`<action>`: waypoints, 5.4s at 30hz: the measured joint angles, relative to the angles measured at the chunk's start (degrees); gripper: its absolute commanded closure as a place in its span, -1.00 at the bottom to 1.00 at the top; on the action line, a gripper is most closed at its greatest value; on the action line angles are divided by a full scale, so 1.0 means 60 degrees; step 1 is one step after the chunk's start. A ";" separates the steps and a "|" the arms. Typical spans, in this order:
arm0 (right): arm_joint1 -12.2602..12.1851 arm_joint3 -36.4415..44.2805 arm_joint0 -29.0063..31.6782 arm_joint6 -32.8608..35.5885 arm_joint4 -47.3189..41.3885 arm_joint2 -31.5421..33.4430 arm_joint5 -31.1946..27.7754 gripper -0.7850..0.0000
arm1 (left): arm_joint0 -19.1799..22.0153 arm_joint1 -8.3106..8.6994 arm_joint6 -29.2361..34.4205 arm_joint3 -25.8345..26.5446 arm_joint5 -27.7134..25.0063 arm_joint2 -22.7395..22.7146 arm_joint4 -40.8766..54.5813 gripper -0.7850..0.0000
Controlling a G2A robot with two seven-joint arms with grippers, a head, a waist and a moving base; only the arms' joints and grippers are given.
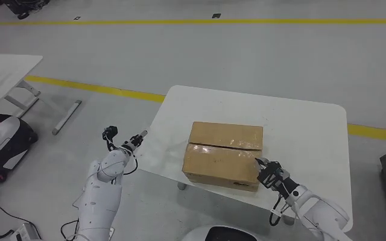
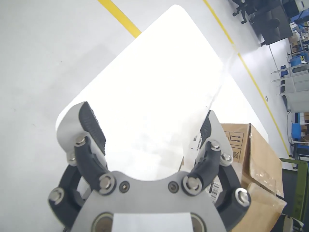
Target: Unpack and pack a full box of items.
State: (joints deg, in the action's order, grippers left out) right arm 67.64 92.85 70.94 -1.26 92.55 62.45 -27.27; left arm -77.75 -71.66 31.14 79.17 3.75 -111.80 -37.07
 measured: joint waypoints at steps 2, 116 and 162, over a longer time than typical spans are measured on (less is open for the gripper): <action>0.0025 -0.0043 -0.0062 0.0178 0.0183 -0.0173 0.0005 1.00 | 0.0008 0.0008 -0.0037 0.0027 0.0029 0.0100 -0.0039 -1.00; 0.0121 -0.1615 0.0286 -0.0665 0.0611 -0.0381 0.0227 1.00 | -0.2368 0.0577 0.3179 0.6403 -0.0551 0.2727 0.2914 -1.00; -0.0355 0.1156 0.2872 -0.0276 -0.0162 0.2361 0.1468 1.00 | 0.1847 0.0682 0.2569 0.4265 -0.2646 0.7620 -1.0806 -1.00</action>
State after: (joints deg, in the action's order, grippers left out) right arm 65.50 99.78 88.17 -2.91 91.58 76.62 -18.47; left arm -66.67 -67.57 46.55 104.75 -12.12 -66.08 -101.91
